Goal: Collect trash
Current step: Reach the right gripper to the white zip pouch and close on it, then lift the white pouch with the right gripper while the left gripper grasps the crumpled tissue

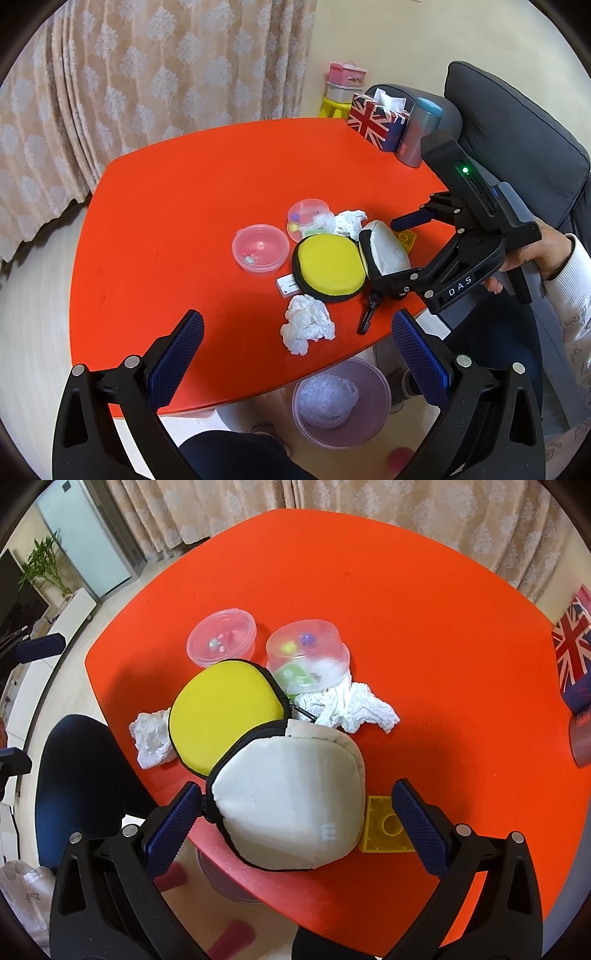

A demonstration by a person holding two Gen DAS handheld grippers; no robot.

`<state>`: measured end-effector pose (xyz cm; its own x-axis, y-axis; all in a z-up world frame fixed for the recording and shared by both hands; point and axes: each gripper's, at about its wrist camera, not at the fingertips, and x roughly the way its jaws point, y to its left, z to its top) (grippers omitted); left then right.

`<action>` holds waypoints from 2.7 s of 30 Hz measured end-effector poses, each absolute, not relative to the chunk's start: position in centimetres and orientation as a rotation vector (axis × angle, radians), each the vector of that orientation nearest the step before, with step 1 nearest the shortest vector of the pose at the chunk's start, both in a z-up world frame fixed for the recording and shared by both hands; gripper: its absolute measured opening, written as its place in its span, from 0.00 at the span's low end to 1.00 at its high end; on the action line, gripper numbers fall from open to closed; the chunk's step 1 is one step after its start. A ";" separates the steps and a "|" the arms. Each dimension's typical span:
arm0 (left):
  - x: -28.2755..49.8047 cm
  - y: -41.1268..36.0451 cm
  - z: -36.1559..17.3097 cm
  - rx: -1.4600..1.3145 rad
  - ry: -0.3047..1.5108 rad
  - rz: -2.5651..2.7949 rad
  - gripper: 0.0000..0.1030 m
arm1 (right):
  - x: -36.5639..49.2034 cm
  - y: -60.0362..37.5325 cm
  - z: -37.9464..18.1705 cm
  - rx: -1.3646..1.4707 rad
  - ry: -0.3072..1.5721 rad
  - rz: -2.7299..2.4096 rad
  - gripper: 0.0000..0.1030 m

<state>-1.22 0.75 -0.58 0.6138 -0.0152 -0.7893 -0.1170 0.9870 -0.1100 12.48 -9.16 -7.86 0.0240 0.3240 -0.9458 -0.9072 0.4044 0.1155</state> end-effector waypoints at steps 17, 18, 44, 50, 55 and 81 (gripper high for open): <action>-1.4 0.8 -0.9 -0.163 0.914 0.057 0.94 | 12.7 -9.2 -7.8 -0.646 1.158 1.091 0.82; -1.4 0.8 -0.9 -0.164 0.915 0.057 0.94 | 12.7 -9.1 -7.8 -0.652 1.156 1.091 0.76; 0.3 0.3 -2.2 -0.149 0.940 0.036 0.94 | 13.6 -15.5 0.2 -0.357 0.957 0.984 0.74; 1.5 -0.1 -3.3 -0.126 0.977 0.030 0.94 | 13.5 -16.4 1.6 -0.336 0.941 0.961 0.74; 2.7 -0.2 -4.5 -0.112 1.018 0.034 0.94 | 13.5 -16.9 1.9 -0.329 0.935 0.956 0.74; 3.7 0.4 -7.4 -0.119 1.085 0.026 0.21 | 13.1 -17.8 1.7 -0.316 0.941 0.942 0.74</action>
